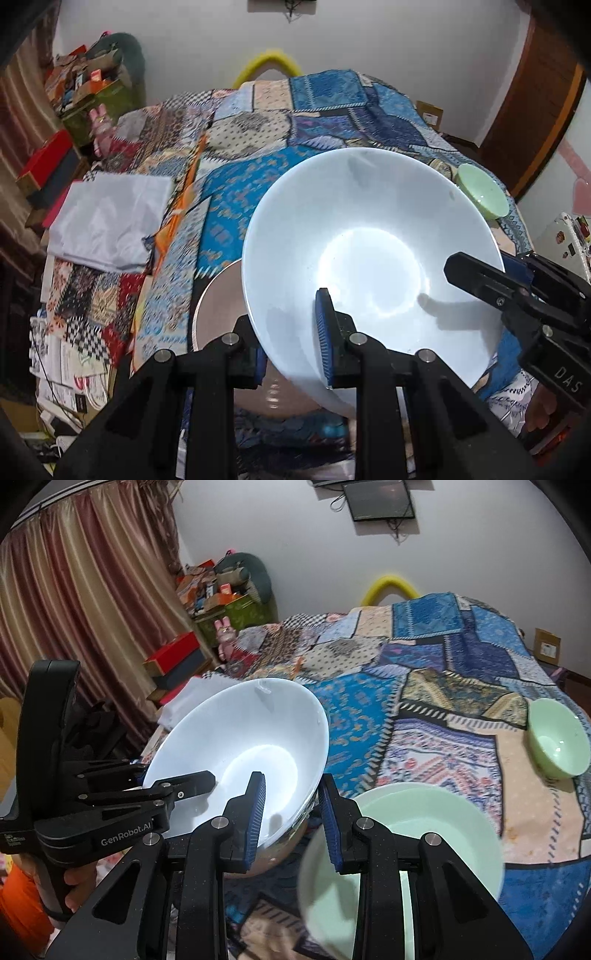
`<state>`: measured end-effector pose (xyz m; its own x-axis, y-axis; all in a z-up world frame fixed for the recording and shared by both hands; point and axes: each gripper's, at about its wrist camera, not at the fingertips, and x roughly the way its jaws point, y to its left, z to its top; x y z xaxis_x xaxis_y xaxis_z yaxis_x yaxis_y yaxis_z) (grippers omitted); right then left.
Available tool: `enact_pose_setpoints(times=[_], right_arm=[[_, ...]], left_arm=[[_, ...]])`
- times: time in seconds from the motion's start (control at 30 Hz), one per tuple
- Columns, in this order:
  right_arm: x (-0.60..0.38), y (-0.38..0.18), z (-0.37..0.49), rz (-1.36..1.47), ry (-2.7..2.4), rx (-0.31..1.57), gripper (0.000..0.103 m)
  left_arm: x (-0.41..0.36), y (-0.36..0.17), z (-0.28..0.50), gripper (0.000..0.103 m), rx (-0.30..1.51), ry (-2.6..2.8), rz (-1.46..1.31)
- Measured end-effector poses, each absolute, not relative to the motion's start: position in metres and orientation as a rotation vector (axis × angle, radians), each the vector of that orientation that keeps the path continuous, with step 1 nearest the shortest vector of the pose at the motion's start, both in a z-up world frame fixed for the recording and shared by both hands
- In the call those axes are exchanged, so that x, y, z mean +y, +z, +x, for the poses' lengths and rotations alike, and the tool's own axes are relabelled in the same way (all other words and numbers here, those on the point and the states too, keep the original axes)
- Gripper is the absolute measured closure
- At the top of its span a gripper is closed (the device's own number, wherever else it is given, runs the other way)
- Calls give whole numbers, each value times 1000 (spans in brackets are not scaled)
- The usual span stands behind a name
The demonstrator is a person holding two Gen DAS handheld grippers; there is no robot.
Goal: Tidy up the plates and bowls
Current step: 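Carry the white dotted bowl with both tools over the pale pink bowl, then lower the white dotted bowl into the pale pink bowl and open both tools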
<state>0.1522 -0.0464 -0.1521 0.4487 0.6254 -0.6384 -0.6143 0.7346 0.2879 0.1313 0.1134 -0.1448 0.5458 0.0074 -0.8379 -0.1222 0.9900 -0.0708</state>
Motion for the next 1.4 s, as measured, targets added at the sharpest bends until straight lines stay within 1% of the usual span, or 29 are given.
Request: enact_pose_setpoints(times=[0.3, 0.6, 1.0, 1.07, 1.4], right_arm=[[-16, -177, 149, 1, 797, 865, 76], [-3, -199, 150, 0, 798, 934, 76], [2, -215, 154, -41, 792, 990, 76], [2, -217, 154, -57, 794, 998, 74], [-4, -211, 157, -65, 787, 992, 73]], left_arm=[[149, -178, 117, 81, 1052, 112, -176], [163, -206, 116, 81, 1104, 113, -207], [167, -224, 119, 81, 1139, 82, -214], [166, -226, 121, 81, 1145, 77, -209], [164, -234, 126, 81, 1156, 103, -181]])
